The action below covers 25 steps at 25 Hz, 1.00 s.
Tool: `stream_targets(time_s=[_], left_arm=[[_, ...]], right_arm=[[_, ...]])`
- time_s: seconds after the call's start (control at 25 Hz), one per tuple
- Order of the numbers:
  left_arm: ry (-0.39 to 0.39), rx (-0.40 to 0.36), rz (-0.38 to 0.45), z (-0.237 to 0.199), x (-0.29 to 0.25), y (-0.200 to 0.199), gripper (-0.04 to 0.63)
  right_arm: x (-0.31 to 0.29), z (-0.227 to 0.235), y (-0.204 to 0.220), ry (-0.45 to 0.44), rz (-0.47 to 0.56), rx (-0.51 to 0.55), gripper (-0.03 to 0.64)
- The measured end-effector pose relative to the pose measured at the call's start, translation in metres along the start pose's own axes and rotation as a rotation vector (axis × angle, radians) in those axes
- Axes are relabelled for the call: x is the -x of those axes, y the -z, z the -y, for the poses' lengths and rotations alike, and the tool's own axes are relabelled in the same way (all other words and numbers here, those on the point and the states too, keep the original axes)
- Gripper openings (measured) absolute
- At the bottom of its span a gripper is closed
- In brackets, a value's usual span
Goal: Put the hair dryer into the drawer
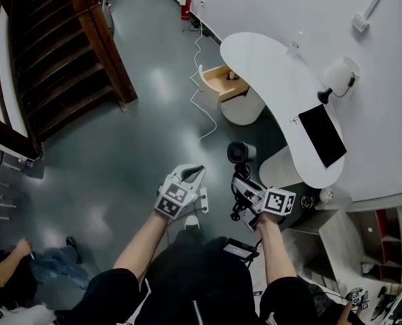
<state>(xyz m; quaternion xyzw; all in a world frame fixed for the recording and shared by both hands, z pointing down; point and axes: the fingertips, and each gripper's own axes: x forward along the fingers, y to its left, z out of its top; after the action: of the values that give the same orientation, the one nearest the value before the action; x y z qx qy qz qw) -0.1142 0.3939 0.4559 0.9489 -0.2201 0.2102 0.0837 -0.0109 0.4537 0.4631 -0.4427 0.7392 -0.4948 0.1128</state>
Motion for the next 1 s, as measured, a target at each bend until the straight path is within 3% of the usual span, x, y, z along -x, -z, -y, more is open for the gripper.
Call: stream_targets(time_s=[0.68,1.0], left_arm=[[0.001,0.016,-0.02,-0.059,-0.062,-0.019,0.018],[-0.042,0.026,-0.044,-0.093,-0.118,-0.044,0.018]], right_arm=[[-0.053,0.036,-0.065,-0.002,-0.033,0.015,0.198],[-0.082,0.071,-0.126,-0.019,-0.094,0.045,0.198]])
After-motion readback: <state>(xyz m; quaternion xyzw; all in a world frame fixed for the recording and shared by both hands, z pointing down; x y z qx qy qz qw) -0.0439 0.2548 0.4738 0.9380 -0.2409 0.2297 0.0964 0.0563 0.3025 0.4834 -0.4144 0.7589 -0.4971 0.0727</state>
